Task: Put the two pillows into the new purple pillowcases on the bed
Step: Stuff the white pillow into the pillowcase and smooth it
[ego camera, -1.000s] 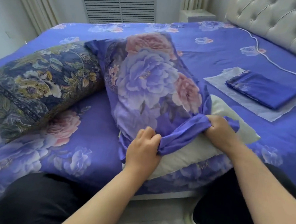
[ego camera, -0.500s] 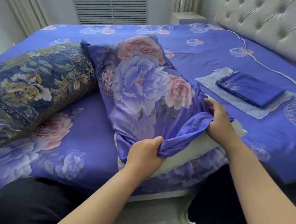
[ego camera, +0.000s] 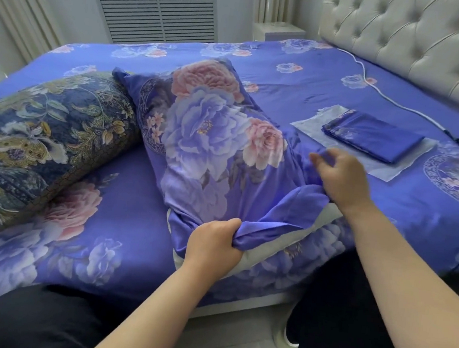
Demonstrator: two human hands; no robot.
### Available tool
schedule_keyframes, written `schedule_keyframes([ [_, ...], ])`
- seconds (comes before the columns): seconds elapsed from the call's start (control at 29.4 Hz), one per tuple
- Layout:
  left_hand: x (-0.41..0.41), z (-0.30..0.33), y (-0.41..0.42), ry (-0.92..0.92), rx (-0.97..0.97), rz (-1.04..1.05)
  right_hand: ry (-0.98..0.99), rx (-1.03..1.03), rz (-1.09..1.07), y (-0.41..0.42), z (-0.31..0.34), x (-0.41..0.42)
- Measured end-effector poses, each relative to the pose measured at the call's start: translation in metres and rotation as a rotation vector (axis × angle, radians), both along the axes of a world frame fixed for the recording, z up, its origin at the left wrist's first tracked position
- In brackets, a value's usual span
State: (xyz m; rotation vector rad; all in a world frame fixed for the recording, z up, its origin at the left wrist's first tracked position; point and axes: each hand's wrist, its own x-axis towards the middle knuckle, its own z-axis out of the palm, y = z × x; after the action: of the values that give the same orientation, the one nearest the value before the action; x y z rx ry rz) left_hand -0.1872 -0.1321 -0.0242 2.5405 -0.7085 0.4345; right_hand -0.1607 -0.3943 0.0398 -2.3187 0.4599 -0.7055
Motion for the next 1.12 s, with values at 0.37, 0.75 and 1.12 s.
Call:
schedule_keyframes([
  [0.37, -0.012, -0.008, -0.015, -0.167, 0.040, -0.054, 0.558, -0.033, -0.317, -0.049, -0.062, -0.011],
  [0.75, -0.030, -0.032, 0.004, -0.165, -0.117, -0.133, 0.508, -0.140, -0.441, -0.032, -0.072, -0.032],
  [1.12, -0.036, -0.041, 0.036, -0.110, -0.247, -0.057, 0.229, -0.515, 0.327, 0.110, -0.063, 0.003],
])
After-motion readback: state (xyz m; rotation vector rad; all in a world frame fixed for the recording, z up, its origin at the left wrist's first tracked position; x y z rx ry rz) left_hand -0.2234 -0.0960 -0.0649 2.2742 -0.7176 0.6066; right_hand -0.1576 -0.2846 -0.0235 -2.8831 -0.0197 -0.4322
